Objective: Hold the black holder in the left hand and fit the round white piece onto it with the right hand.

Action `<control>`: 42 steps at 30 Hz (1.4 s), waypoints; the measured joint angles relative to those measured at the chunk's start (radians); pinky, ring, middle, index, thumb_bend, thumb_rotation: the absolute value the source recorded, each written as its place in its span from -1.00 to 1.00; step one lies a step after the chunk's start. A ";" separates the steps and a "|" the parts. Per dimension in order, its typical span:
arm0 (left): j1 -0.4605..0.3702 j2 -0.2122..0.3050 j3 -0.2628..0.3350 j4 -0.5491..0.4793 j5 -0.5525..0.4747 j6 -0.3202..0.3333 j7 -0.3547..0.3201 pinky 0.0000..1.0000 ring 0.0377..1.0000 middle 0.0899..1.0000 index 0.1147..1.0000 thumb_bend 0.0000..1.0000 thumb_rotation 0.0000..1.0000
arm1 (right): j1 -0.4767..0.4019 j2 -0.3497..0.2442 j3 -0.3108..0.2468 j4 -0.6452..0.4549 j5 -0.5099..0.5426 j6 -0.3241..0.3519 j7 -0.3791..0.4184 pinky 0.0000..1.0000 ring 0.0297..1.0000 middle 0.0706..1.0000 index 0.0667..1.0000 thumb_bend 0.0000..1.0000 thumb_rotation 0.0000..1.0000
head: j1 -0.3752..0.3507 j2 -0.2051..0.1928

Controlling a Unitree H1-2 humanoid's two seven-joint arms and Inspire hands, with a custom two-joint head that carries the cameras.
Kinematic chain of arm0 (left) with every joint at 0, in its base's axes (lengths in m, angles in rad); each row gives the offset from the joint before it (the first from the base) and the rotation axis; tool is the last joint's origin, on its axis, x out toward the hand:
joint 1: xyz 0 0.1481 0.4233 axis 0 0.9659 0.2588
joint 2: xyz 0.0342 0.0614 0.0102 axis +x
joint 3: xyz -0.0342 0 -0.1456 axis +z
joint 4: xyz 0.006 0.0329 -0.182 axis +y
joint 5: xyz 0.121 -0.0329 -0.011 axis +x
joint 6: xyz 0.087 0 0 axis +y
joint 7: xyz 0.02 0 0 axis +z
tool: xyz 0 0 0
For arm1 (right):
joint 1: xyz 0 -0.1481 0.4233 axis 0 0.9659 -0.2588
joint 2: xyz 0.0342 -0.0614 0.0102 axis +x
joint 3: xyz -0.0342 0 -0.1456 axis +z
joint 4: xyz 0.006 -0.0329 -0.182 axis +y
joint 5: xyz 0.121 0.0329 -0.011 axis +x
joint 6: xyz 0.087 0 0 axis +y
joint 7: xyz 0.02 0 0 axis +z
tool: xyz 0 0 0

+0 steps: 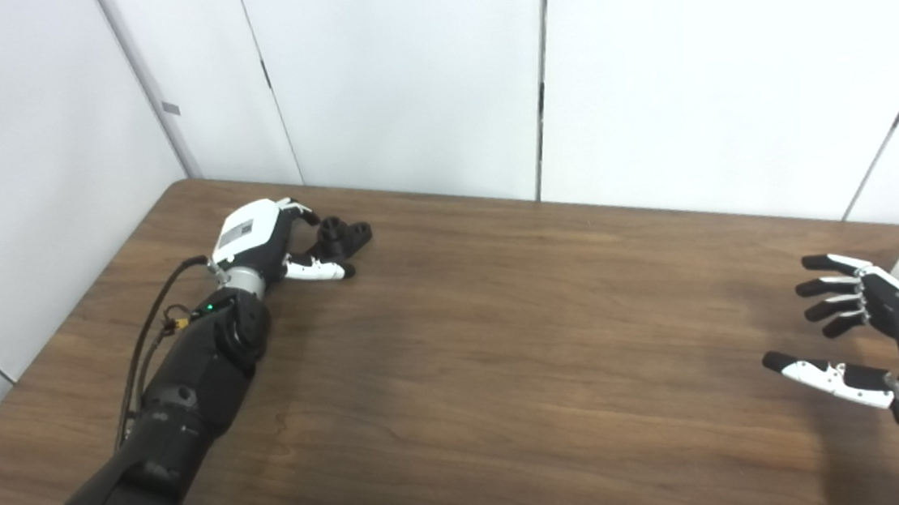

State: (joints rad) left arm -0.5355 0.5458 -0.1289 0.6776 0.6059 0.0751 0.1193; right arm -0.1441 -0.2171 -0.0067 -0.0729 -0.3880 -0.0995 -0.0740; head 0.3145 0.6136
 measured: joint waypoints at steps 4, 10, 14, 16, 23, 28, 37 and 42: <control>-0.021 -0.007 -0.001 0.036 -0.018 -0.006 0.005 0.69 0.90 0.82 0.37 0.75 -0.34 | 0.001 0.000 -0.002 -0.011 -0.006 0.009 -0.001 -0.11 0.07 0.21 0.44 0.25 -1.00 | -0.003 0.003; -0.032 -0.016 -0.003 0.078 -0.048 -0.036 0.044 0.66 0.86 0.71 0.08 0.68 -0.31 | 0.011 0.000 -0.006 -0.023 -0.005 0.014 -0.001 -0.11 0.07 0.21 0.43 0.24 -1.00 | 0.000 0.008; -0.031 -0.019 -0.003 0.084 -0.065 -0.052 0.066 0.72 0.79 0.51 -0.24 0.68 -0.48 | 0.019 0.000 -0.008 -0.023 -0.006 0.017 -0.001 -0.11 0.07 0.22 0.43 0.23 -1.00 | 0.002 0.009; -0.030 -0.024 -0.003 0.085 -0.082 -0.051 0.069 0.73 0.77 0.48 -0.27 0.65 -0.47 | 0.019 0.000 -0.009 -0.024 -0.005 0.017 -0.001 -0.11 0.07 0.22 0.44 0.22 -1.00 | 0.002 0.009; -0.027 -0.016 -0.024 0.083 -0.080 -0.071 0.082 0.55 0.62 0.38 -0.45 0.62 -0.49 | 0.019 -0.002 -0.015 -0.029 -0.002 0.018 0.000 -0.13 0.06 0.22 0.43 0.20 -1.00 | 0.002 0.015; -0.024 -0.008 -0.041 0.081 -0.077 -0.089 0.085 0.48 0.54 0.36 -0.49 0.68 -0.49 | 0.018 -0.002 -0.019 -0.029 0.004 0.018 0.000 -0.13 0.06 0.23 0.43 0.19 -1.00 | 0.006 0.017; 0.004 -0.002 -0.054 0.019 -0.100 -0.110 0.047 0.62 0.77 0.54 -0.21 0.20 -0.80 | 0.014 -0.002 -0.017 -0.018 0.000 0.016 -0.002 -0.16 0.04 0.21 0.42 0.20 -1.00 | -0.003 0.014; 0.040 -0.006 -0.066 -0.077 -0.142 -0.137 -0.035 0.64 0.84 0.64 -0.17 0.05 -0.87 | 0.005 0.000 -0.012 -0.005 -0.010 0.014 -0.007 -0.13 0.07 0.22 0.42 0.19 -1.00 | -0.021 0.009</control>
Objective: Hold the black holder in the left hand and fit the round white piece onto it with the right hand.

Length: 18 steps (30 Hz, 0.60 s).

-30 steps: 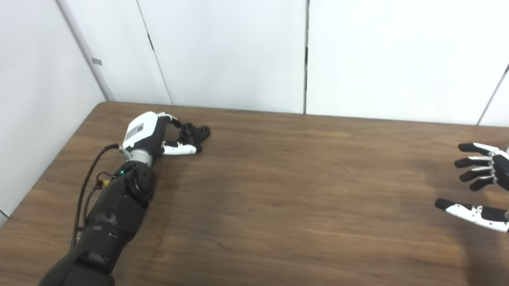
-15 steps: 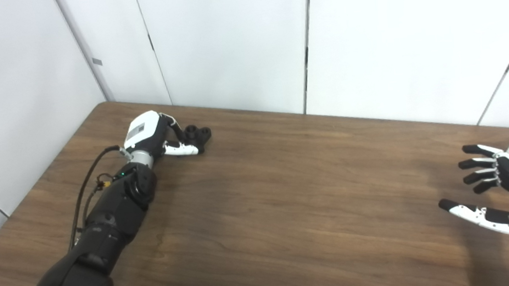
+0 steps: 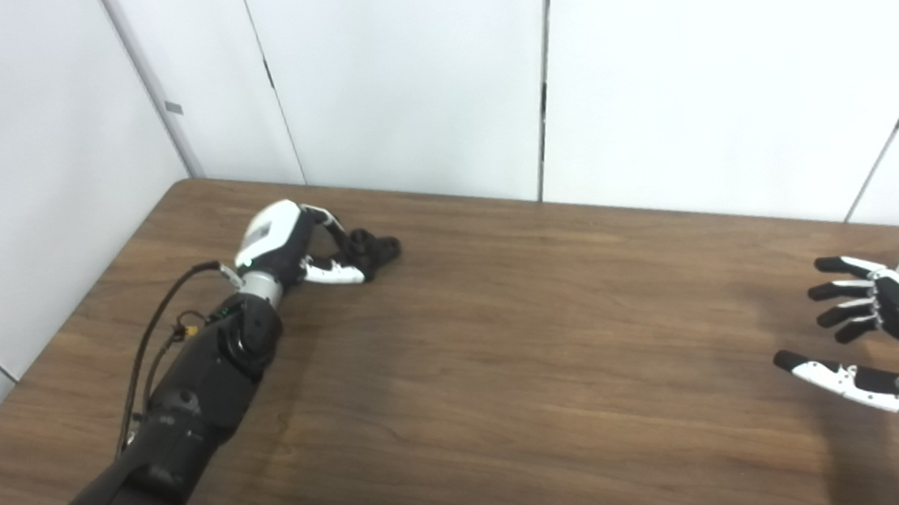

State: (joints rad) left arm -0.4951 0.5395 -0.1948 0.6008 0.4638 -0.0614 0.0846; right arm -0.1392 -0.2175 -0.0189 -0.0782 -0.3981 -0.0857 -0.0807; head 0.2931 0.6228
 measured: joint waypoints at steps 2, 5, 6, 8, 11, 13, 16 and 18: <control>0.011 -0.003 -0.015 -0.035 -0.002 -0.014 -0.026 0.63 0.85 0.66 -0.17 0.05 -0.87 | -0.004 0.000 0.000 0.002 -0.003 -0.002 -0.002 -0.14 0.06 0.21 0.42 0.19 -0.97 | -0.014 0.000; 0.024 -0.013 -0.040 -0.100 -0.001 -0.026 -0.069 0.63 0.85 0.68 -0.17 0.05 -0.87 | -0.011 0.001 0.001 0.006 -0.004 -0.006 -0.005 -0.15 0.05 0.20 0.42 0.18 -0.94 | -0.020 0.002; 0.028 -0.017 -0.049 -0.121 -0.001 -0.030 -0.086 0.63 0.85 0.69 -0.17 0.05 -0.87 | -0.011 0.001 0.001 0.006 -0.004 -0.007 -0.006 -0.15 0.05 0.20 0.42 0.18 -0.93 | -0.025 0.002; 0.034 -0.028 -0.063 -0.158 -0.001 -0.038 -0.115 0.63 0.85 0.69 -0.17 0.05 -0.86 | -0.012 0.003 0.002 0.010 -0.006 -0.015 -0.012 -0.14 0.04 0.20 0.41 0.18 -0.92 | -0.041 0.005; 0.049 -0.042 -0.082 -0.207 -0.016 -0.065 -0.161 0.64 0.87 0.71 -0.17 0.05 -0.86 | -0.012 0.003 0.003 0.022 -0.016 -0.033 -0.022 -0.13 0.05 0.21 0.41 0.17 -0.89 | -0.057 0.008; 0.058 -0.055 -0.100 -0.249 -0.020 -0.077 -0.186 0.65 0.89 0.74 -0.16 0.04 -0.85 | -0.012 0.003 0.004 0.023 -0.022 -0.038 -0.028 -0.12 0.05 0.21 0.41 0.17 -0.87 | -0.061 0.009; 0.061 -0.081 -0.132 -0.296 -0.018 -0.084 -0.226 0.63 0.88 0.74 -0.16 0.05 -0.85 | -0.019 0.006 0.007 0.025 -0.023 -0.040 -0.034 -0.12 0.07 0.22 0.41 0.16 -0.83 | -0.071 0.012; 0.061 -0.104 -0.144 -0.307 -0.015 -0.100 -0.240 0.63 0.88 0.73 -0.16 0.05 -0.86 | -0.021 0.007 0.011 0.025 -0.024 -0.040 -0.034 -0.12 0.07 0.23 0.42 0.16 -0.82 | -0.078 0.014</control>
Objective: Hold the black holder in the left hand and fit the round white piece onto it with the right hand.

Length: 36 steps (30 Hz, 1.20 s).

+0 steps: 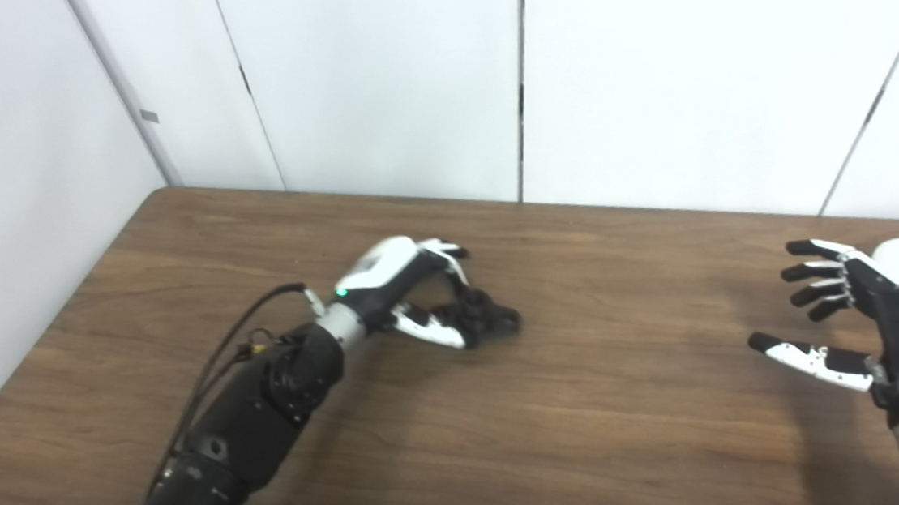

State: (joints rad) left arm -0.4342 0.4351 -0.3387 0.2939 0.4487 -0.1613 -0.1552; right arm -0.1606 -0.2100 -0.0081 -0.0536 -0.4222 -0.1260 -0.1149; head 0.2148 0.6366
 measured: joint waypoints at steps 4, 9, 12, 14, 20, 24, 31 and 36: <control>-0.005 -0.043 -0.033 0.001 0.017 -0.038 -0.003 0.58 0.87 0.72 -0.16 0.05 -0.86 | 0.000 0.001 0.003 0.000 0.000 0.000 0.000 -0.14 0.05 0.22 0.42 0.15 -0.86 | -0.024 0.002; -0.050 -0.109 -0.082 0.083 0.078 -0.118 0.040 0.53 0.86 0.69 -0.16 0.05 -0.86 | 0.000 0.002 0.004 -0.001 -0.001 0.001 -0.001 -0.14 0.05 0.23 0.43 0.14 -0.83 | -0.046 0.006; -0.074 -0.140 -0.108 0.130 0.107 -0.154 0.065 0.52 0.86 0.69 -0.16 0.05 -0.86 | 0.000 0.004 0.004 -0.003 -0.003 0.001 -0.001 -0.14 0.05 0.23 0.43 0.14 -0.81 | -0.064 0.009; -0.086 -0.161 -0.128 0.168 0.127 -0.181 0.099 0.52 0.85 0.69 -0.16 0.05 -0.86 | 0.000 0.004 0.004 -0.004 -0.009 0.002 -0.001 -0.15 0.04 0.22 0.43 0.14 -0.81 | -0.083 0.012; -0.121 -0.192 -0.195 0.236 0.200 -0.207 0.179 0.61 0.87 0.68 -0.17 0.05 -0.86 | -0.001 0.011 0.004 -0.007 -0.024 0.001 -0.003 -0.16 0.02 0.21 0.42 0.12 -0.79 | -0.117 0.018; -0.127 -0.202 -0.233 0.261 0.238 -0.204 0.232 0.64 0.86 0.69 -0.16 0.04 -0.85 | 0.000 0.024 0.007 -0.016 -0.029 0.003 -0.003 -0.16 0.03 0.22 0.42 0.12 -0.80 | -0.162 0.023; -0.152 -0.188 -0.282 0.258 0.286 -0.165 0.239 0.63 0.86 0.71 -0.16 0.04 -0.85 | -0.002 0.031 0.010 -0.042 -0.043 0.003 -0.003 -0.17 0.03 0.22 0.42 0.12 -0.80 | -0.245 0.032; -0.169 -0.173 -0.310 0.254 0.315 -0.155 0.246 0.64 0.85 0.73 -0.15 0.04 -0.84 | -0.003 0.037 0.017 -0.045 -0.061 0.004 -0.003 -0.20 0.00 0.23 0.42 0.11 -0.78 | -0.323 0.034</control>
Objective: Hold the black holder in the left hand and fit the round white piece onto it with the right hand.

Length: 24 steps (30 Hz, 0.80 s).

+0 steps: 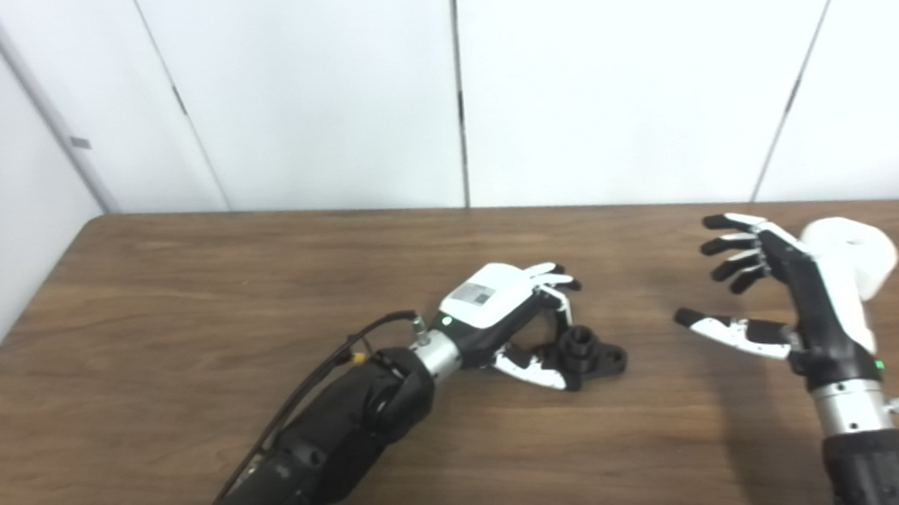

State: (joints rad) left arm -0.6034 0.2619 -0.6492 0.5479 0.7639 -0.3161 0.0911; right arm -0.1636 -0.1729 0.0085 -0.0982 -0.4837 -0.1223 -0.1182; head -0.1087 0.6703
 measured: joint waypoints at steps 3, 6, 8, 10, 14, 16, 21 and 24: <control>-0.001 0.013 -0.011 -0.019 0.012 0.016 0.001 0.64 0.84 0.74 -0.15 0.04 -0.84 | -0.004 0.015 0.004 -0.008 -0.014 0.001 0.000 -0.20 -0.01 0.23 0.41 0.11 -0.77 | -0.049 -0.003; 0.002 0.018 -0.017 -0.032 0.016 0.028 0.001 0.61 0.82 0.72 -0.15 0.04 -0.85 | -0.011 0.027 0.010 -0.016 -0.025 0.009 0.000 -0.19 0.00 0.23 0.42 0.11 -0.73 | -0.104 -0.008; 0.005 0.021 -0.017 -0.035 0.016 0.028 0.002 0.56 0.78 0.69 -0.15 0.05 -0.85 | -0.019 0.029 0.010 -0.035 -0.036 0.026 0.002 -0.19 0.01 0.24 0.42 0.11 -0.70 | -0.129 -0.012; 0.008 0.025 -0.016 -0.036 0.016 0.028 0.009 0.53 0.76 0.65 -0.16 0.05 -0.86 | -0.032 0.025 0.010 -0.050 -0.047 0.052 0.011 -0.13 0.07 0.28 0.42 0.14 -0.63 | -0.187 -0.024; 0.023 0.031 -0.016 -0.044 0.016 0.025 0.032 0.53 0.75 0.64 -0.16 0.05 -0.86 | -0.064 -0.040 0.020 -0.087 -0.101 0.149 0.102 -0.07 0.14 0.34 0.43 0.26 -0.45 | -0.270 -0.047; 0.026 0.037 -0.015 -0.049 0.015 0.020 0.033 0.54 0.76 0.65 -0.16 0.05 -0.86 | -0.081 -0.097 0.033 -0.119 -0.163 0.219 0.175 -0.06 0.19 0.41 0.47 0.34 -0.33 | -0.285 -0.052; 0.027 0.060 -0.010 -0.036 0.013 -0.022 0.055 0.49 0.71 0.61 -0.16 0.05 -0.87 | -0.170 -0.250 0.077 -0.178 -0.331 0.373 0.388 0.23 0.55 0.65 0.61 0.60 -0.31 | -0.405 -0.092; 0.028 0.061 -0.006 -0.020 0.012 -0.048 0.071 0.48 0.70 0.60 -0.16 0.05 -0.87 | -0.219 -0.326 0.123 -0.184 -0.453 0.432 0.516 0.36 0.73 0.78 0.67 0.73 -0.36 | -0.456 -0.120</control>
State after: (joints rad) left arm -0.5755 0.3228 -0.6553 0.5276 0.7764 -0.3645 0.1624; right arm -0.3823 -0.4989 0.1312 -0.2822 -0.9366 0.3097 0.3974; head -0.5643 0.5508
